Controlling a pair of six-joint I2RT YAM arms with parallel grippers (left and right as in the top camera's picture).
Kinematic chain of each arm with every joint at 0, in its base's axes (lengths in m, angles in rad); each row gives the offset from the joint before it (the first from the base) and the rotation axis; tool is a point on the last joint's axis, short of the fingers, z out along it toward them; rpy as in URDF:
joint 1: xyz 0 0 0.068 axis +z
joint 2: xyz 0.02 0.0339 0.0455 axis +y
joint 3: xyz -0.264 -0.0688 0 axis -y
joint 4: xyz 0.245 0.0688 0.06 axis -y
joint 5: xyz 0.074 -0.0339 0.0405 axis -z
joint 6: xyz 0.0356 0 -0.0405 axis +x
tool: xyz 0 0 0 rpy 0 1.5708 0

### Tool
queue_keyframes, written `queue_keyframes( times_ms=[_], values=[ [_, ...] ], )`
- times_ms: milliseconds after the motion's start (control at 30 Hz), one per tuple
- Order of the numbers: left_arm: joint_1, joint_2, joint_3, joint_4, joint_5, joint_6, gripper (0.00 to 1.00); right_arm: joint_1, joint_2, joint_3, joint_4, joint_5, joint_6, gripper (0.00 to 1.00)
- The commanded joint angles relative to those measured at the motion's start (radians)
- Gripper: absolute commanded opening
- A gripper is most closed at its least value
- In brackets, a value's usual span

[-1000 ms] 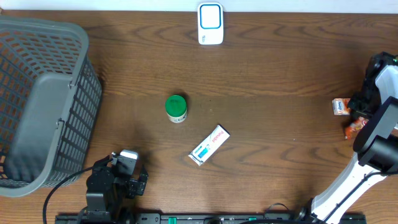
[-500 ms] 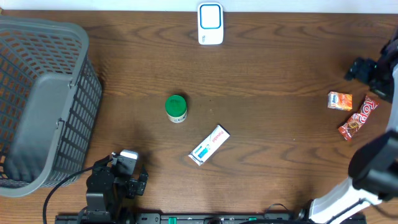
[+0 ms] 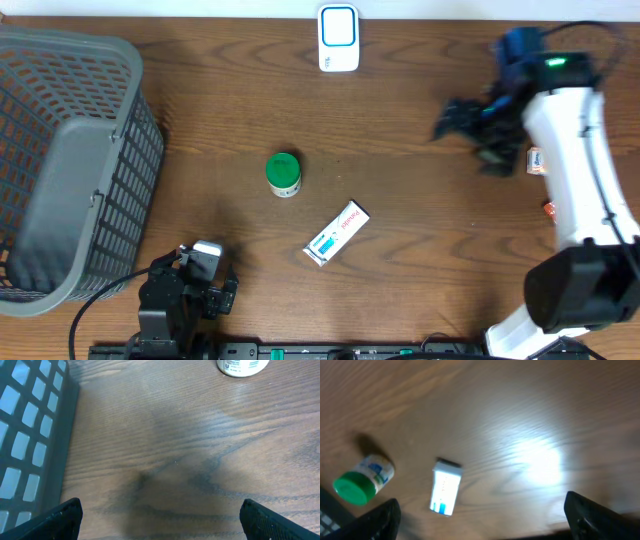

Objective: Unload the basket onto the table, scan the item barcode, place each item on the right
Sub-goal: 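Move the right gripper to the white Panadol box and grasp it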

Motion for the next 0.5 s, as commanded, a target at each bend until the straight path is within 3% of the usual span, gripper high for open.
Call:
queue_keyframes(
  times_ms=[0,233,467],
  values=[
    [0.004,-0.005,-0.014,-0.048,0.006,0.002,0.98,0.156,0.01,-0.119,0.077,-0.049,0.181,0.99],
    [0.004,-0.005,-0.014,-0.048,0.006,0.002,0.98,0.431,0.01,-0.338,0.383,0.001,0.599,0.99],
    [0.004,-0.005,-0.014,-0.048,0.006,0.002,0.99,0.562,0.011,-0.394,0.431,0.124,0.809,0.99]
  ],
)
